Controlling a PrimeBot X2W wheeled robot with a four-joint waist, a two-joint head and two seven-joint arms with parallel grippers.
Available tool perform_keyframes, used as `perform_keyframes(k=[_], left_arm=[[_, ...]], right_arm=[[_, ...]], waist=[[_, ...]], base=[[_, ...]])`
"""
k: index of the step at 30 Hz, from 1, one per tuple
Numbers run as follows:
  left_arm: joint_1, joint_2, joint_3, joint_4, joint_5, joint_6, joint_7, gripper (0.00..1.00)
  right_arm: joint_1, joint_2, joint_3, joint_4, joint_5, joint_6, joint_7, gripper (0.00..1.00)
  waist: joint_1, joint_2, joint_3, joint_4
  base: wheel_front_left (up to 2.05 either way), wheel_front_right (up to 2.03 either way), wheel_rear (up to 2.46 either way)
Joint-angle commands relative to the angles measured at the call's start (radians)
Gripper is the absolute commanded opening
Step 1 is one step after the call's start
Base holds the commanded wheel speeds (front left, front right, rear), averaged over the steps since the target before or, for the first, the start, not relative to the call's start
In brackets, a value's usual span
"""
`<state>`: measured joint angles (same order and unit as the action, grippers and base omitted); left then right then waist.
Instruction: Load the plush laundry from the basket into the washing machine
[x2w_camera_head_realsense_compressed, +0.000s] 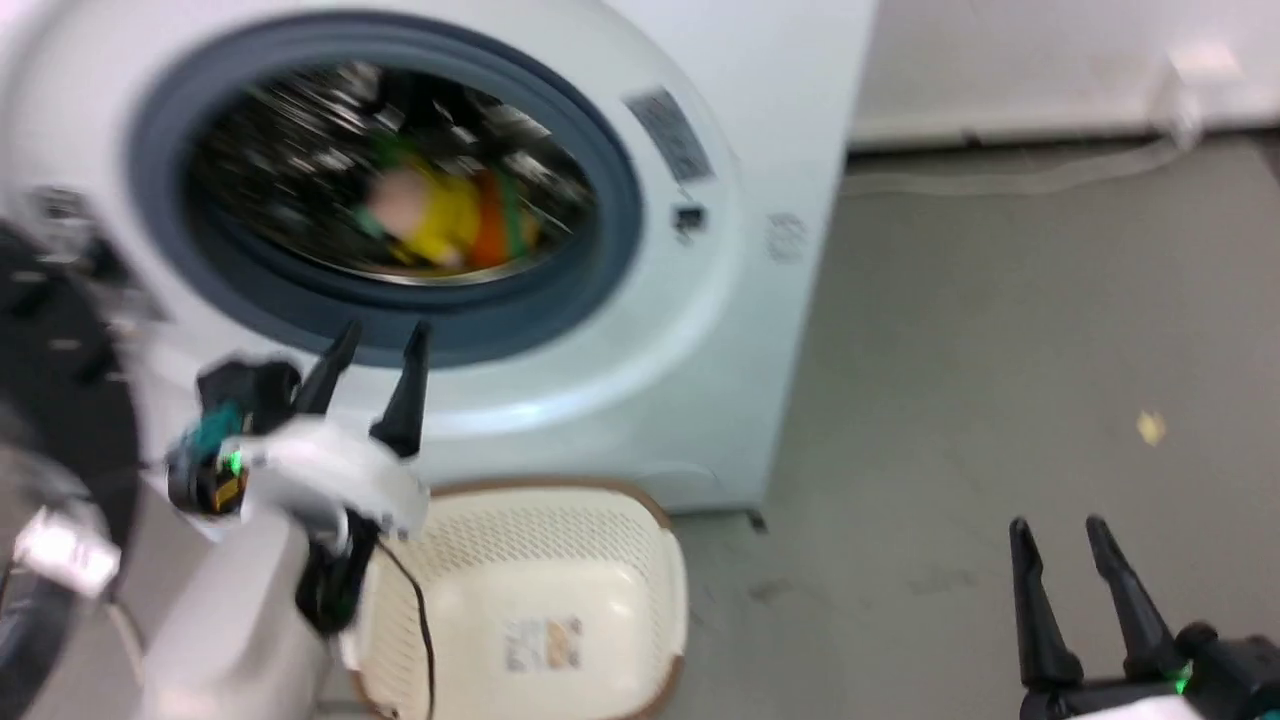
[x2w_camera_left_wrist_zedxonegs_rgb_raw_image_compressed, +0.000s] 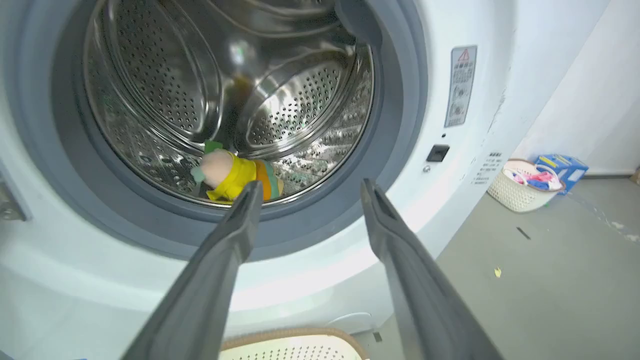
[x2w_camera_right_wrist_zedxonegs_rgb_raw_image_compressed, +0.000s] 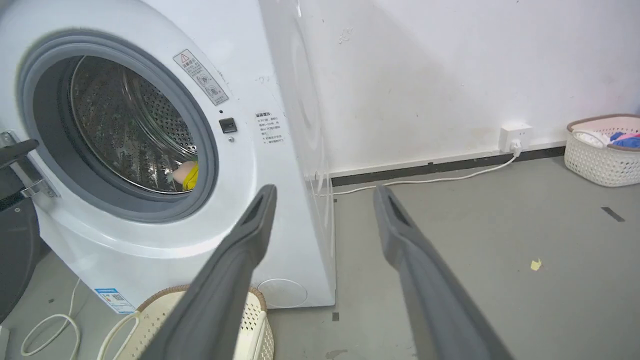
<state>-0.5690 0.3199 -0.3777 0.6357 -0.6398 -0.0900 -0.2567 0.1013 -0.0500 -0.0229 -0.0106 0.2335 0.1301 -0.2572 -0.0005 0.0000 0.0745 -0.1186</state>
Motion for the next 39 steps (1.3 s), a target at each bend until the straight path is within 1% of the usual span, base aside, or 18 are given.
perform_keyframes(k=[1, 3, 10, 12, 15, 19, 24, 28, 34, 35, 39], left_arm=[[0.041, -0.007, 0.011, -0.02, 0.003, 0.007, -0.005, 1.0], [0.146, -0.02, 0.048, -0.107, 0.004, 0.029, -0.005, 1.0], [0.46, -0.029, 0.123, -0.4, 0.142, 0.135, -0.005, 1.0], [0.529, -0.037, 0.139, -0.449, 0.174, 0.153, -0.005, 1.0], [0.604, -0.042, 0.144, -0.482, 0.223, 0.169, -0.005, 1.0], [0.652, -0.057, 0.136, -0.5, 0.279, 0.169, -0.005, 1.0], [0.684, -0.085, 0.139, -0.495, 0.322, 0.151, -0.005, 1.0], [0.7, -0.108, 0.154, -0.494, 0.342, 0.135, -0.005, 1.0], [0.701, -0.126, 0.18, -0.489, 0.369, 0.116, -0.005, 1.0], [0.692, -0.123, 0.179, -0.492, 0.366, 0.116, -0.001, 0.0], [0.692, -0.123, 0.178, -0.492, 0.365, 0.114, 0.001, 0.0]], right_arm=[[0.013, 0.0, -0.001, -0.001, -0.007, 0.001, -0.005, 1.0], [0.029, 0.0, -0.002, 0.001, -0.005, 0.001, -0.005, 1.0], [0.084, 0.0, 0.012, 0.02, -0.012, 0.001, -0.005, 1.0], [0.093, 0.0, 0.021, 0.023, -0.026, 0.001, -0.005, 1.0], [0.108, 0.0, 0.03, 0.025, -0.042, 0.001, -0.005, 1.0], [0.123, 0.0, 0.033, 0.029, -0.053, 0.001, -0.005, 1.0], [0.128, 0.0, 0.033, 0.026, -0.087, 0.001, -0.005, 1.0], [0.126, 0.0, 0.037, 0.024, -0.083, 0.001, -0.005, 1.0], [0.127, 0.0, 0.042, 0.029, -0.08, 0.001, -0.005, 1.0], [0.117, 0.0, 0.04, 0.029, -0.084, 0.0, 0.0, 0.0], [0.116, 0.0, 0.039, 0.029, -0.084, 0.0, 0.001, 0.0]], waist=[[0.0005, 0.0, -0.093, 0.096], [0.0005, 0.0, -0.108, 0.112], [0.0005, 0.0, -0.138, 0.158], [0.0005, 0.0, -0.143, 0.166], [0.0005, 0.0, -0.15, 0.175], [0.0005, 0.0, -0.155, 0.181], [0.0005, 0.0, -0.16, 0.176], [0.0005, 0.0, -0.163, 0.17], [0.0005, 0.0, -0.163, 0.168], [0.0005, 0.0, -0.163, 0.168], [0.0005, 0.0, -0.162, 0.168]], base=[[0.0, 0.0, 0.0], [0.0, 0.0, 0.0], [0.0, 0.0, 0.0], [0.0, 0.0, 0.0], [0.0, 0.0, 0.0], [0.0, 0.0, 0.0], [0.0, 0.0, 0.0], [0.0, 0.0, 0.0], [0.0, 0.0, 0.0], [0.0, 0.0, 0.0], [0.0, 0.0, 0.0]])
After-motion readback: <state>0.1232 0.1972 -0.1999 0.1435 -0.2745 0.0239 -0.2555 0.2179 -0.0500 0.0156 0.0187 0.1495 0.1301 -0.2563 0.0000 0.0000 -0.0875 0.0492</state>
